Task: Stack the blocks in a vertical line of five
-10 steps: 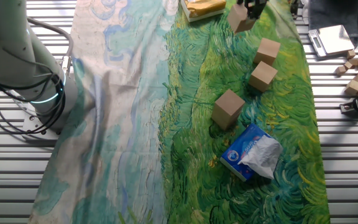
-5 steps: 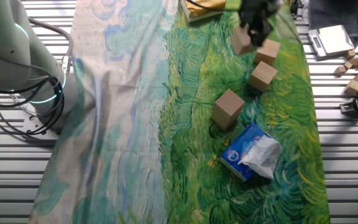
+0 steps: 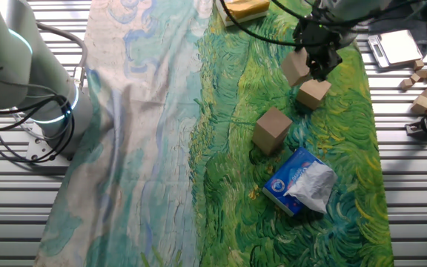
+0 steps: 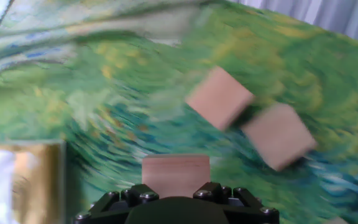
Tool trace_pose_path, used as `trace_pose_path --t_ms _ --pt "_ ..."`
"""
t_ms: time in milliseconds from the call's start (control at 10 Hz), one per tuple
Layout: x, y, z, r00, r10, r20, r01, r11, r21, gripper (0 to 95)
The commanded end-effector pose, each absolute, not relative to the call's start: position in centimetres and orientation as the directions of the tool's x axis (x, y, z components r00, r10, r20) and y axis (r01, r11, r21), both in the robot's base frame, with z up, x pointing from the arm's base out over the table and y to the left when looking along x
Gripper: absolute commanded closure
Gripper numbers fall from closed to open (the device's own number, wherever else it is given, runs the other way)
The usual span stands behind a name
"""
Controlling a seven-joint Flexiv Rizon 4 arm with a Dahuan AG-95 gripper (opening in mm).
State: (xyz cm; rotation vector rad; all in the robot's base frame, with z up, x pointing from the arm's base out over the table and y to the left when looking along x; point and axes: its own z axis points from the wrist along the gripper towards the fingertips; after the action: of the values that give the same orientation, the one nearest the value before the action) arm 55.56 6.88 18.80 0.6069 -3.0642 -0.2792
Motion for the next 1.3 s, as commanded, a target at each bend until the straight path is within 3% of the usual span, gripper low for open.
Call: trace_pose_path --t_ms 100,800,1300 --pt "55.60 6.98 18.79 -0.927 -0.376 -0.018 -0.373 0.913 0.166 95.0" --pt "55.60 7.03 18.83 -0.951 -0.309 0.030 -0.306 0.948 0.086 95.0" --pt "55.60 7.03 18.83 -0.931 -0.364 0.038 -0.362 0.931 0.053 95.0"
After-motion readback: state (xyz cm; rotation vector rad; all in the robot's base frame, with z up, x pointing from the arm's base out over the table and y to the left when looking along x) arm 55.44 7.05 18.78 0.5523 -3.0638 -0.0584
